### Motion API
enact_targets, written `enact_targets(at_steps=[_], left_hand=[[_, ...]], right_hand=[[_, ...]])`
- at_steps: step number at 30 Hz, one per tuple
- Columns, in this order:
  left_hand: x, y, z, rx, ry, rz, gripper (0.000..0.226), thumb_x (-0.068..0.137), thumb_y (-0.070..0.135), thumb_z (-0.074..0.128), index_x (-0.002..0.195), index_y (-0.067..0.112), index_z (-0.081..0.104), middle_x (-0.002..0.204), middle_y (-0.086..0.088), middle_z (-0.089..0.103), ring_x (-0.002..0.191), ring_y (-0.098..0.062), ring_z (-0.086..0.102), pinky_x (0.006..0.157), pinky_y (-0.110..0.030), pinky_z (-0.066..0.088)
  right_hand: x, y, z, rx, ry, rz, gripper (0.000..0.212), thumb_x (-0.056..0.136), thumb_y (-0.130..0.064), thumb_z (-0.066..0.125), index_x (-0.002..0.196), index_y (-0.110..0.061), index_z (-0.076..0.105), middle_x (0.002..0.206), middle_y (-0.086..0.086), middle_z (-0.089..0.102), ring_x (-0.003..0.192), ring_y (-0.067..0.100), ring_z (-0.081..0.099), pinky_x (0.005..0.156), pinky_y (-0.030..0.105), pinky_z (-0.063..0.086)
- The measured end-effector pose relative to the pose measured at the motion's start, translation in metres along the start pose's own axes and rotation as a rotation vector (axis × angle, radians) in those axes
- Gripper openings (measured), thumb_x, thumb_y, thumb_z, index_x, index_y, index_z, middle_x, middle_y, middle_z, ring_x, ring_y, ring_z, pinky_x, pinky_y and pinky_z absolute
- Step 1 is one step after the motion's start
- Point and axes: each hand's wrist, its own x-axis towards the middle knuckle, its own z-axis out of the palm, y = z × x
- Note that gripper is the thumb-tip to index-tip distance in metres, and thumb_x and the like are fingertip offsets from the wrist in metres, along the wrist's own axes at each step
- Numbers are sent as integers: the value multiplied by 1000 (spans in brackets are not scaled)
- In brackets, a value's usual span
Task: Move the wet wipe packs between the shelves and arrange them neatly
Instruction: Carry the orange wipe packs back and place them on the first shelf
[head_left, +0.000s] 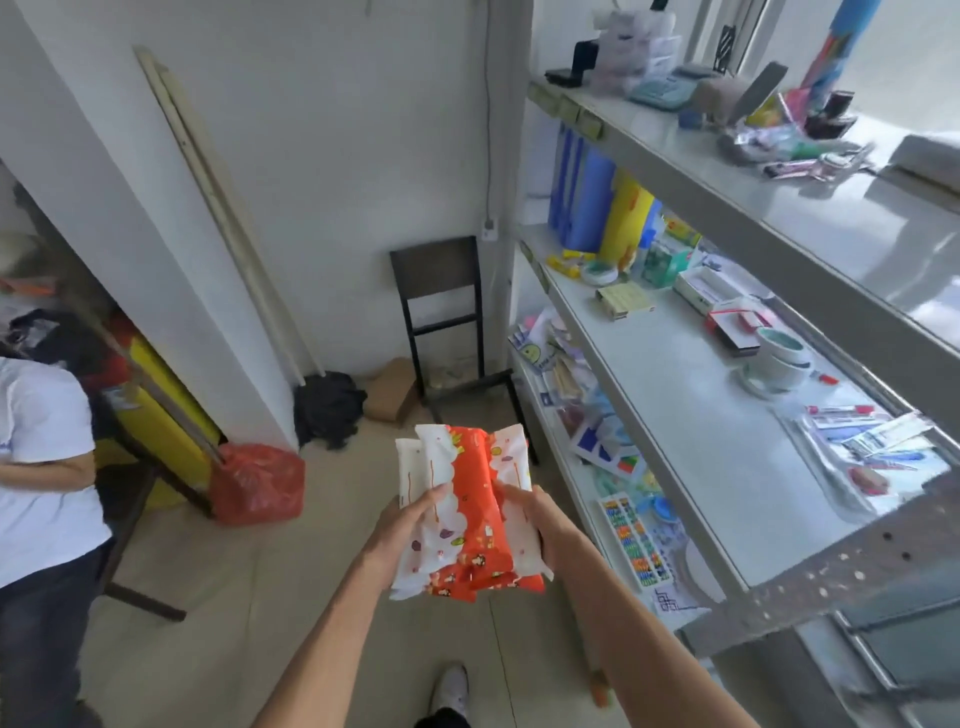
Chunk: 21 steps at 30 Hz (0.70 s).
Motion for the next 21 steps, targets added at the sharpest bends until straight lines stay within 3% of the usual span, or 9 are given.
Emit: enact_targets(at_steps=[2, 5, 7, 10, 11, 14, 17, 19, 21], left_hand=[[34, 21, -2, 17, -54, 10, 54, 83, 57, 77, 126, 25, 68, 109, -3, 81, 101, -26, 78, 89, -45, 61], [85, 55, 6, 48, -160, 15, 61, 80, 57, 81, 128, 21, 70, 113, -7, 80, 105, -30, 77, 103, -53, 56], [112, 77, 22, 79, -230, 3, 57, 83, 53, 80, 129, 20, 70, 114, -8, 80, 105, -30, 77, 101, -51, 57], [149, 104, 57, 114, -323, -4, 46, 90, 44, 75, 128, 19, 69, 113, -5, 80, 104, -26, 77, 88, -39, 60], [161, 111, 69, 131, -352, 2, 48, 88, 47, 76, 127, 21, 69, 113, -3, 80, 104, -24, 77, 88, -38, 59], [202, 130, 105, 242, -438, 33, 74, 69, 69, 83, 129, 27, 70, 118, 4, 79, 114, -22, 73, 108, -51, 51], [246, 149, 146, 325, -503, 42, 87, 64, 78, 79, 135, 31, 65, 130, 6, 73, 124, -20, 65, 117, -55, 41], [266, 168, 180, 401, -529, 16, 87, 67, 76, 79, 138, 30, 60, 136, 6, 67, 128, -21, 59, 119, -55, 37], [285, 185, 210, 436, -550, -4, 78, 72, 70, 79, 135, 31, 56, 130, 7, 65, 122, -20, 58, 115, -50, 39]], right_hand=[[20, -21, -5, 25, 37, -26, 55, 87, -45, 78, 123, -6, 66, 116, 21, 73, 99, 36, 74, 91, 50, 61], [39, -49, -21, 102, 143, -59, 65, 78, -44, 85, 125, -4, 65, 115, 24, 72, 93, 33, 74, 85, 48, 62], [46, -66, -35, 156, 225, -85, 73, 75, -43, 87, 131, -4, 61, 121, 27, 70, 93, 34, 73, 83, 47, 62], [52, -86, -63, 239, 355, -108, 71, 74, -41, 86, 130, -7, 61, 112, 22, 74, 86, 32, 74, 77, 45, 63], [54, -93, -74, 254, 378, -121, 66, 74, -40, 85, 126, -7, 63, 109, 20, 74, 85, 31, 73, 79, 46, 63], [63, -108, -109, 303, 445, -175, 62, 76, -40, 85, 123, -5, 67, 114, 26, 71, 91, 37, 70, 95, 59, 56], [75, -124, -145, 349, 501, -231, 50, 85, -38, 80, 124, -9, 68, 121, 28, 70, 95, 39, 70, 97, 62, 55], [85, -133, -173, 392, 542, -245, 39, 89, -35, 76, 120, -11, 70, 121, 28, 70, 95, 39, 70, 98, 64, 53], [95, -138, -199, 450, 592, -254, 45, 88, -36, 77, 122, -8, 70, 119, 28, 71, 94, 39, 70, 98, 64, 53]])
